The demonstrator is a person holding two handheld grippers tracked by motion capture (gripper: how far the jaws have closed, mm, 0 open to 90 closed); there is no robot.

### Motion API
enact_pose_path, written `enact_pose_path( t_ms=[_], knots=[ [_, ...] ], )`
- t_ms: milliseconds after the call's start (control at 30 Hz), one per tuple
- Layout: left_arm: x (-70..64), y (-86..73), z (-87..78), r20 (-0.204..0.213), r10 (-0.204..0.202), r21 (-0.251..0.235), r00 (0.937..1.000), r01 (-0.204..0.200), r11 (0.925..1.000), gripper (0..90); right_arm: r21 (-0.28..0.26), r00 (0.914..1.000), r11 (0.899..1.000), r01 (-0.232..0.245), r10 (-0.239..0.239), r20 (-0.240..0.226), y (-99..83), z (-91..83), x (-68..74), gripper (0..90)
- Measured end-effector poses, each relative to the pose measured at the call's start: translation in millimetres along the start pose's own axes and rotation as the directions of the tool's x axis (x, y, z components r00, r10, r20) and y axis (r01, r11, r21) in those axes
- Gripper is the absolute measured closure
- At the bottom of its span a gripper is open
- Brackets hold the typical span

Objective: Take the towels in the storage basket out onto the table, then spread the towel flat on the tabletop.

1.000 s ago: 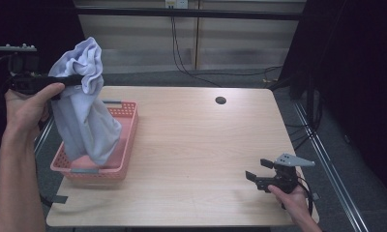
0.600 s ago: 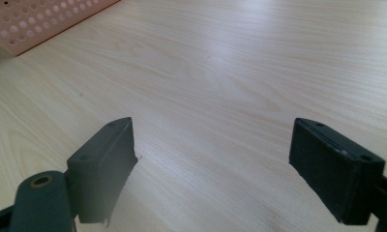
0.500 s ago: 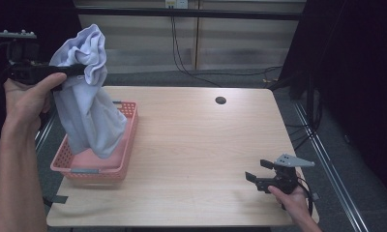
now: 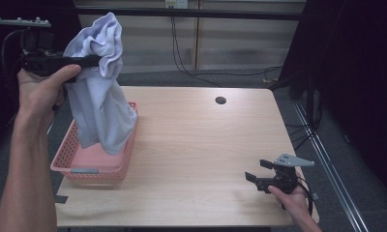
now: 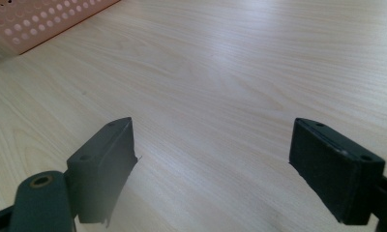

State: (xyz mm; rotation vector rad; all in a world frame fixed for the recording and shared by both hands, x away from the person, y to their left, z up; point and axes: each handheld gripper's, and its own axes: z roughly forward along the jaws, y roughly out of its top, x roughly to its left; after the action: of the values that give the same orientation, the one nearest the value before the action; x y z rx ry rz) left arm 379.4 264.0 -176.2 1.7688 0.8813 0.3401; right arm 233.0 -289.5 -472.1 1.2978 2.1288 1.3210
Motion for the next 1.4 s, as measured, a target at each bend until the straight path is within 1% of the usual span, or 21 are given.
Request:
enact_pose_path(
  t_ms=[200, 300, 433, 500, 567, 600, 733, 800, 900, 933, 967, 1000, 1100, 1133, 1167, 1200, 1233, 1267, 1333, 1367, 1400],
  knots=[
    [-16.9, 7.5, 12.7, 0.025, 0.018, -0.024, 0.9995, -0.017, 0.9996, 66.2, 0.006, 1.0, 1.0, 0.001, -0.001, -0.004, -0.2, 0.4, 0.4, 16.2],
    [-28.6, 12.0, 23.2, 0.045, 0.036, -0.006, 0.9983, -0.036, 0.9993, 66.2, 0.006, 1.0, 1.0, 0.0, 0.0, -0.002, 0.1, 0.1, 0.0, 16.2],
    [-43.9, 13.1, 38.3, 0.096, 0.056, 0.004, 0.9938, -0.057, 0.9984, 66.2, 0.006, 1.0, 1.0, 0.003, -0.003, -0.003, 0.6, 0.3, 0.6, 16.2],
    [-52.8, 11.6, 47.1, 0.107, 0.069, 0.015, 0.9919, -0.071, 0.9974, 66.1, 0.008, 1.0, 1.0, 0.003, -0.003, -0.004, 0.6, 0.4, 0.8, 16.2],
    [-63.4, 6.9, 61.8, 0.144, 0.073, 0.024, 0.9869, -0.077, 0.9967, 66.1, 0.011, 0.9999, 1.0, 0.011, -0.011, -0.006, 0.1, 0.6, 0.9, 16.2],
    [-63.4, 6.9, 61.8, 0.144, 0.073, 0.024, 0.9869, -0.077, 0.9967, 66.0, 0.012, 0.9999, 1.0, 0.008, -0.008, -0.006, -0.1, 0.2, 1.1, 16.2],
    [-79.9, -2.8, 86.9, 0.183, 0.077, 0.063, 0.98, -0.089, 0.994, 65.8, 0.005, 0.9999, 1.0, 0.01, -0.01, -0.01, -0.3, -1.2, 1.2, 16.2],
    [-87.7, -11.2, 100.0, 0.216, 0.08, 0.085, 0.9731, -0.101, 0.9912, 65.6, 0.005, 0.9999, 1.0, 0.009, -0.009, -0.008, -0.1, -1.4, 1.0, 16.2],
    [-97.4, -26.4, 116.8, 0.237, 0.076, 0.108, 0.9684, -0.104, 0.9887, 65.3, 0.004, 0.9999, 1.0, 0.01, -0.01, -0.006, 0.1, -1.2, 0.6, 16.2],
    [-100.3, -33.1, 124.1, 0.252, 0.073, 0.122, 0.965, -0.106, 0.9869, 65.3, 0.004, 0.9999, 1.0, 0.01, -0.01, -0.007, 0.1, -1.1, 0.5, 16.2],
    [-106.3, -47.5, 139.6, 0.268, 0.07, 0.155, 0.961, -0.114, 0.9813, 65.1, 0.006, 0.9999, 1.0, 0.009, -0.009, -0.007, 0.2, -0.7, 0.7, 16.2],
    [-106.3, -47.5, 139.6, 0.268, 0.07, 0.155, 0.961, -0.114, 0.9813, 65.1, 0.006, 0.9999, 1.0, 0.009, -0.009, -0.007, 0.2, -0.7, 0.7, 16.2],
    [-114.1, -72.4, 165.0, 0.3, 0.052, 0.199, 0.9526, -0.116, 0.9732, 64.9, 0.009, 1.0, 1.0, 0.007, -0.007, -0.003, 0.4, -1.0, 1.4, 16.2],
    [-116.2, -82.4, 174.3, 0.308, 0.035, 0.216, 0.9508, -0.106, 0.9708, 64.6, 0.006, 0.9999, 1.0, 0.011, -0.011, -0.008, 0.3, -1.0, 1.4, 16.2],
    [-116.2, -82.4, 174.3, 0.308, 0.035, 0.216, 0.9508, -0.106, 0.9708, 64.4, 0.007, 0.9999, 1.0, 0.012, -0.012, -0.007, 0.3, -0.9, 1.5, 16.2],
    [-117.5, -89.1, 179.6, 0.311, 0.026, 0.225, 0.9501, -0.1, 0.9692, 64.2, 0.007, 0.9999, 1.0, 0.012, -0.012, -0.008, 0.2, -0.8, 1.4, 16.2],
    [-120.7, -101.9, 189.5, 0.315, 0.018, 0.25, 0.9489, -0.102, 0.963, 64.0, 0.007, 0.9999, 1.0, 0.011, -0.011, -0.01, 0.2, -0.8, 1.5, 16.2],
    [-120.7, -101.9, 189.5, 0.315, 0.018, 0.25, 0.9489, -0.102, 0.963, 63.7, 0.007, 0.9999, 1.0, 0.011, -0.011, -0.01, 0.2, -0.8, 1.5, 16.2],
    [-123.1, -118.1, 199.8, 0.333, 0.005, 0.259, 0.943, -0.096, 0.961, 63.2, 0.01, 0.9998, 1.0, 0.016, -0.016, -0.009, 0.1, -0.5, 1.5, 16.3],
    [-124.4, -125.8, 205.0, 0.335, 0.004, 0.262, 0.9423, -0.097, 0.96, 62.7, 0.012, 0.9999, 1.0, 0.014, -0.014, -0.01, 0.1, -0.5, 1.6, 16.3],
    [-126.0, -133.1, 210.3, 0.328, 0.012, 0.284, 0.9446, -0.11, 0.9524, 62.0, 0.011, 0.9998, 1.0, 0.015, -0.015, -0.015, 0.2, -0.6, 1.7, 16.5]
  ],
)
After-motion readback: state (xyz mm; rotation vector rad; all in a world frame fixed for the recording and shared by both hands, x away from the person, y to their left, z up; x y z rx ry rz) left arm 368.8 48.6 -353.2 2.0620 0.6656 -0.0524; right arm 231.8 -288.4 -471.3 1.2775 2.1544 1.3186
